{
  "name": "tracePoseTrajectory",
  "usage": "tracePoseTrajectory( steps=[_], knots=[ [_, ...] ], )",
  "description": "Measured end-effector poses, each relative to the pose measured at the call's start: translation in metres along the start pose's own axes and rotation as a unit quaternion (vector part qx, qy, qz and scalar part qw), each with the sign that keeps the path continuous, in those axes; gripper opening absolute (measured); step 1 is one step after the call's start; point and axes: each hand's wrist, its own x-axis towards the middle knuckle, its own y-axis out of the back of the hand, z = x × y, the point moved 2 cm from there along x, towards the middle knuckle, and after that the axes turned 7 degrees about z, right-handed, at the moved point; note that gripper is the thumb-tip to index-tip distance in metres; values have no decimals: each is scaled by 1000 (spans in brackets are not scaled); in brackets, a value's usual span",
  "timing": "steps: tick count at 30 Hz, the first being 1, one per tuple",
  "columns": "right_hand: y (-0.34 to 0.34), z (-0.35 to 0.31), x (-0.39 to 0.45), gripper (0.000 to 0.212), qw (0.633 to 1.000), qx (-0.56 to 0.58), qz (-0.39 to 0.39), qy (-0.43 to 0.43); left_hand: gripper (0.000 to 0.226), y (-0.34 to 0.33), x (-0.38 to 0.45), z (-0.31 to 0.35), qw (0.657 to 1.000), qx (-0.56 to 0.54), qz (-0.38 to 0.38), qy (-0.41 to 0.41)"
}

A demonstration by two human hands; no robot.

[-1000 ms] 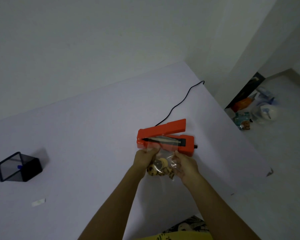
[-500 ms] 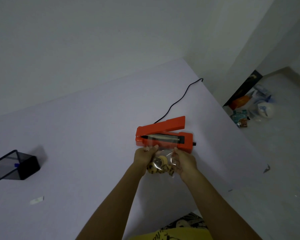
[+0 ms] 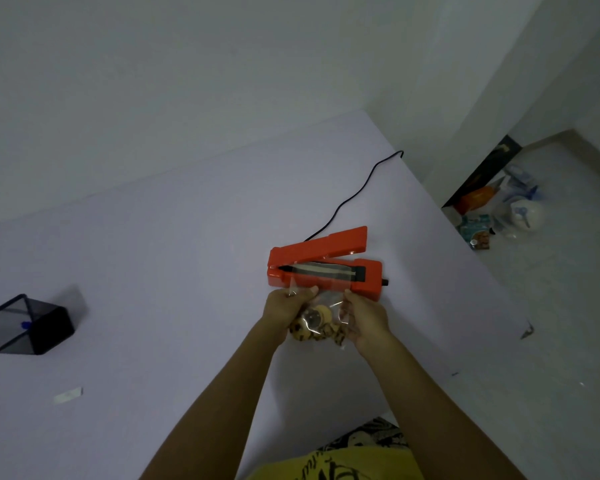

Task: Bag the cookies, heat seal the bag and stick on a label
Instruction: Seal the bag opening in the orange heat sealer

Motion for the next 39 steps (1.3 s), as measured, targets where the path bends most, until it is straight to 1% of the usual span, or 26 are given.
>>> tracePoseTrajectory(
  steps=[4, 9, 11, 13, 14, 16, 17, 18, 19, 21, 22, 24, 25, 29, 34, 39],
  knots=[
    [-1, -1, -3, 9, 1000, 5, 1, 1, 17, 1, -2, 3, 1000, 10, 14, -12],
    [-1, -1, 1, 8, 1000, -12, 7, 2, 14, 2, -5, 7, 1000, -1, 14, -25],
    [0, 1, 5, 11, 999, -36, 15, 13, 13, 1, -6, 8, 1000, -9, 7, -21],
    [1, 2, 7, 19, 998, -58, 25, 25, 13, 1, -8, 9, 1000, -19, 2, -14],
    [2, 0, 6, 25, 996, -65, 42, 38, 13, 0, -9, 9, 1000, -22, 1, -11],
    [6, -8, -1, 37, 984, -80, 130, 94, 13, 0, -9, 9, 1000, -25, 3, -9],
    [9, -17, -9, 39, 970, -85, 184, 137, 13, 0, -9, 9, 1000, -25, 4, -8],
    [11, -27, -19, 39, 955, -76, 217, 188, 14, 0, -9, 10, 1000, -23, 5, -7],
    [11, -38, -31, 37, 943, -51, 223, 241, 14, 1, -8, 10, 1000, -23, 7, -6],
    [7, -60, -51, 35, 924, -19, 178, 339, 14, 2, -7, 10, 999, -31, 8, -3],
    [5, -69, -59, 35, 915, -24, 147, 375, 14, 2, -7, 10, 999, -33, 7, -2],
    [1, -80, -69, 35, 902, -55, 102, 416, 15, 2, -7, 10, 1000, -31, 6, -1],
    [0, -83, -71, 34, 897, -75, 95, 425, 15, 2, -7, 10, 1000, -31, 6, -1],
    [0, -82, -62, 26, 888, -129, 107, 429, 15, 3, -6, 10, 999, -40, 5, 2],
    [9, -74, -48, 23, 897, -127, 125, 405, 19, 5, -3, 7, 999, -33, 12, 7],
    [18, -66, -34, 23, 897, -148, 137, 394, 18, 5, -2, 6, 999, -39, 4, 2]
  ],
)
